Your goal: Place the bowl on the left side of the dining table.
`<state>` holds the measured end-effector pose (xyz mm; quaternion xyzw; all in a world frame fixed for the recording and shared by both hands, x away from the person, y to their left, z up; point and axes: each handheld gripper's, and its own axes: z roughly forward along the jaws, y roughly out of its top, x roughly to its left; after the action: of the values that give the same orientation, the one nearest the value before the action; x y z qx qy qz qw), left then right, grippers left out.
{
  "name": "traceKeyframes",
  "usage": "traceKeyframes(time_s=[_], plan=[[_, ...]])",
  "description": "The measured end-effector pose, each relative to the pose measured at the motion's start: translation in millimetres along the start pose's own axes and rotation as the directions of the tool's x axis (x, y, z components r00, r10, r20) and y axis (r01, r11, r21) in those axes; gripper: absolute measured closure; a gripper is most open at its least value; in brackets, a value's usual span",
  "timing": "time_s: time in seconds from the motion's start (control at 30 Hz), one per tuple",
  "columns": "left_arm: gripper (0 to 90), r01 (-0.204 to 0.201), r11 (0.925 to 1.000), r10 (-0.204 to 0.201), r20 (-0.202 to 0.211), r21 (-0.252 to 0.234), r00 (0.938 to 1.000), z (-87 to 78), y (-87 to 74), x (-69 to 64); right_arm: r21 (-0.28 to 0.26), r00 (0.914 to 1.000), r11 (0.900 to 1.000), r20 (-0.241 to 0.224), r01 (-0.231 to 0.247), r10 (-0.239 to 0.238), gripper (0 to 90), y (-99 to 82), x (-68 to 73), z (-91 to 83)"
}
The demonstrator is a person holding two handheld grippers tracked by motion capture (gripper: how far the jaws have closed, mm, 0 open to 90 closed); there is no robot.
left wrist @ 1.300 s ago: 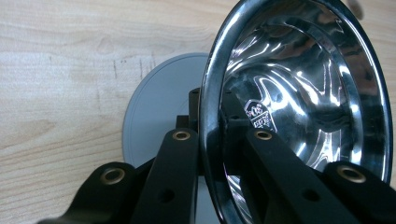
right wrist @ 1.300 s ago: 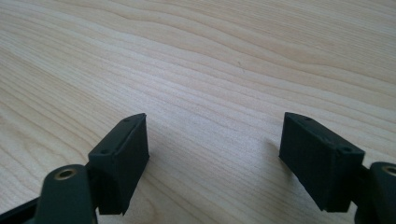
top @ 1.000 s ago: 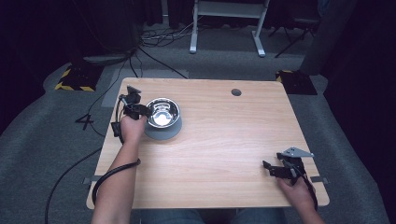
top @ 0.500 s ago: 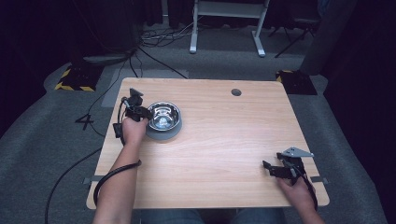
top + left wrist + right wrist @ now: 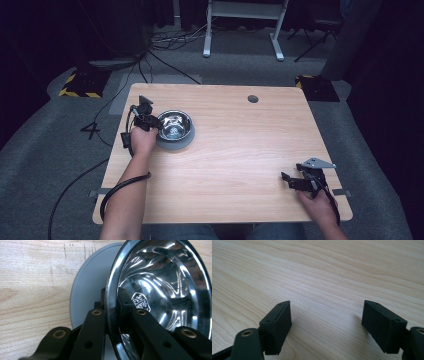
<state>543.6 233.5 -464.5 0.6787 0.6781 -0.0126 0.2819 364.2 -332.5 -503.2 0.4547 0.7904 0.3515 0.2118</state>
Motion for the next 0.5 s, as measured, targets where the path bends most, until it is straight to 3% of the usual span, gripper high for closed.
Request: traceKeyframes(time_s=[0.17,0.33,0.43,0.5], plan=[[79.5,-0.016,0.9998,0.016,-0.026,0.010,0.9995,0.5,-1.1,-0.4,0.001,1.0000,1.0000,0.001,0.001,-0.001,23.8,0.0,-0.1,0.0],[68.6,-0.023,0.9996,0.022,-0.037,-0.017,0.9991,-4.7,-1.4,0.8,0.000,1.0000,1.0000,0.001,0.000,0.000,23.8,0.0,0.0,0.0],[65.4,-0.063,0.9971,0.061,-0.056,-0.042,0.9966,-11.2,-1.1,-1.3,0.001,1.0000,1.0000,0.001,0.001,-0.001,23.8,0.0,-0.1,0.0],[64.7,-0.069,0.9957,0.065,-0.070,-0.061,0.9955,-13.1,-1.1,-3.0,0.000,1.0000,1.0000,0.000,-0.002,0.002,23.8,0.0,0.1,0.1]])
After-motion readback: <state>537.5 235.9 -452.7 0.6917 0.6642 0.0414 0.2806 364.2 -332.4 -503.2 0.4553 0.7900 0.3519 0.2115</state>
